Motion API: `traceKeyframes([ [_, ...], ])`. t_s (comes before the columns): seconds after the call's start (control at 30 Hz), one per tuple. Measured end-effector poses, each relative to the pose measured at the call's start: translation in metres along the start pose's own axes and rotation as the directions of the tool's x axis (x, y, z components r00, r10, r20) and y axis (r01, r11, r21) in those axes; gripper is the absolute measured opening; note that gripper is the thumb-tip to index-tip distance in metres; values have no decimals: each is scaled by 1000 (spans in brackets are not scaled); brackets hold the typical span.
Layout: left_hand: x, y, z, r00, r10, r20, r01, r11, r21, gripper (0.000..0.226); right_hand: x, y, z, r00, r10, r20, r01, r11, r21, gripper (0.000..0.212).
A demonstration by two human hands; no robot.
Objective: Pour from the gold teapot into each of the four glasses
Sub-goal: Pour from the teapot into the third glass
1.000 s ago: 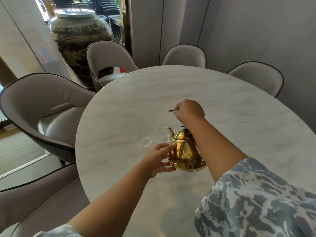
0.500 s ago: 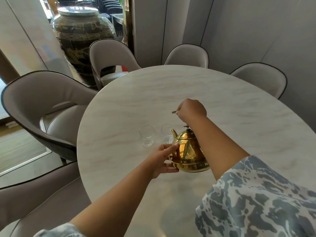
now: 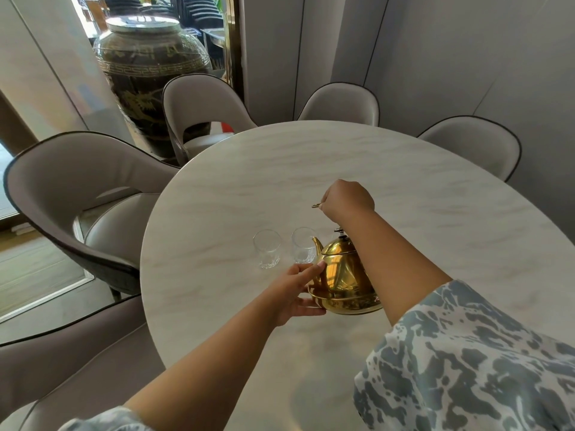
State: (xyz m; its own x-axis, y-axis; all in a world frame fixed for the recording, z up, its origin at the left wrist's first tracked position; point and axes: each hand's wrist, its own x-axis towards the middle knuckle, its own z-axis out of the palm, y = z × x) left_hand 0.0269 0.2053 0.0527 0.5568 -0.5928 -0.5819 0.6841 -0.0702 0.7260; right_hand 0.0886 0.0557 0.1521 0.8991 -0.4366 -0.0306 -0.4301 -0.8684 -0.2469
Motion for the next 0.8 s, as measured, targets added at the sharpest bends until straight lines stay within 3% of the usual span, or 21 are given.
traceKeyframes([
  [0.8, -7, 3, 4, 1000, 6, -4, -6, 1000, 3, 55, -5, -4, -12, 999, -19, 37, 20, 999, -26, 19],
])
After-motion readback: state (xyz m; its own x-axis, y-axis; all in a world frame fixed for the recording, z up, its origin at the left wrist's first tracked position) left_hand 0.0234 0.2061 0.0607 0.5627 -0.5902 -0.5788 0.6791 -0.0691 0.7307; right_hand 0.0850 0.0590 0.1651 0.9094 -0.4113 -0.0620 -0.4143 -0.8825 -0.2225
